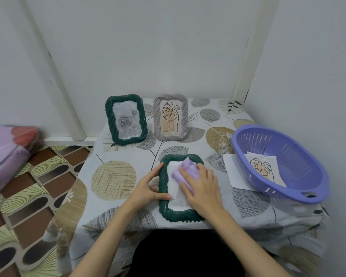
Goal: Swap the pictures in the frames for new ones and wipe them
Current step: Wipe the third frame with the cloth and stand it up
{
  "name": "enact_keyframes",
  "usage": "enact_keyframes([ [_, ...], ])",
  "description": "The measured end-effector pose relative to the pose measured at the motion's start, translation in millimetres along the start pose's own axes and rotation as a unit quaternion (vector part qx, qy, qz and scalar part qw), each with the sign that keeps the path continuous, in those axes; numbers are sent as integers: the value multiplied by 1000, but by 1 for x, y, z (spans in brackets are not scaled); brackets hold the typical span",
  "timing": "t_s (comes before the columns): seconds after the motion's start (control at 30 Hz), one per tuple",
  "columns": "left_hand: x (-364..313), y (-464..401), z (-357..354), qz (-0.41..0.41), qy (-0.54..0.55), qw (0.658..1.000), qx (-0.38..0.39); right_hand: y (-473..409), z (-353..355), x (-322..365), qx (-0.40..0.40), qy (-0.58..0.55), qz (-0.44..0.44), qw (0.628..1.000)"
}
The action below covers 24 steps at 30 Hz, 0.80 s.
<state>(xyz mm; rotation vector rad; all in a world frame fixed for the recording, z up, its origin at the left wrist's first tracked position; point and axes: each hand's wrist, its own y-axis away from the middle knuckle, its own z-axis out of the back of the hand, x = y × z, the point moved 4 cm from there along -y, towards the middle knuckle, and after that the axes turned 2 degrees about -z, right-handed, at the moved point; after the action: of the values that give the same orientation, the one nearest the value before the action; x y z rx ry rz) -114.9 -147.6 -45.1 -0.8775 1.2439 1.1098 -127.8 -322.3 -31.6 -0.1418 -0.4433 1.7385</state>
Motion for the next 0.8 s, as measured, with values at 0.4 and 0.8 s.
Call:
enact_keyframes([
  [0.4, -3, -4, 0, -61, 99, 993, -25, -24, 7, 17, -70, 3, 4, 998],
  [0.8, -8, -6, -2, -83, 92, 992, -17, -32, 11, 31, -111, -27, -83, 990],
])
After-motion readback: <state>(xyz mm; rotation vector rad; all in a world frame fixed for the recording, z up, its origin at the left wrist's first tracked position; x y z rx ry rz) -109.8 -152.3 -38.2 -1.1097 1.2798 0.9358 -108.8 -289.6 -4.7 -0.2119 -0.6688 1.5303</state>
